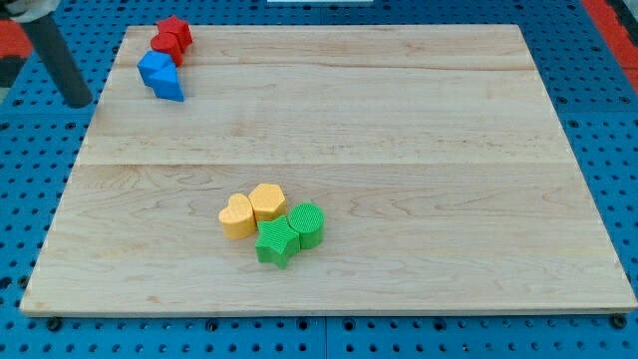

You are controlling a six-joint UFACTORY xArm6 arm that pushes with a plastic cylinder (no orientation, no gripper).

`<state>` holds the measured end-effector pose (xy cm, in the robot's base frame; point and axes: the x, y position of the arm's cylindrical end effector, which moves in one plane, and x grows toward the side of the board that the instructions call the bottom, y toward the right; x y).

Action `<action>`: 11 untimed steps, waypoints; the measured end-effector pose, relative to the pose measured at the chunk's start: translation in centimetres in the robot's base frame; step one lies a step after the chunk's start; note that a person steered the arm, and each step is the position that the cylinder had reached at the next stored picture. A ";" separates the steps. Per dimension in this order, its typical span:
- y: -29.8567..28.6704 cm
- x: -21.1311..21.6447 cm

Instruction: Push the red star to the center of the board

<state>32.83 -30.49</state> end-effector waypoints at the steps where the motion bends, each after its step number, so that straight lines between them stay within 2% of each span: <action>1: 0.0 -8.7; 2: 3.5 -13.7; 3: 8.4 -13.5; 4: 21.1 -9.6; 5: 28.9 -4.4; 6: 33.3 1.9; 7: 29.2 6.9; 8: 31.9 3.8; 9: 30.4 -0.1; 10: 26.1 0.8; 11: 26.4 7.0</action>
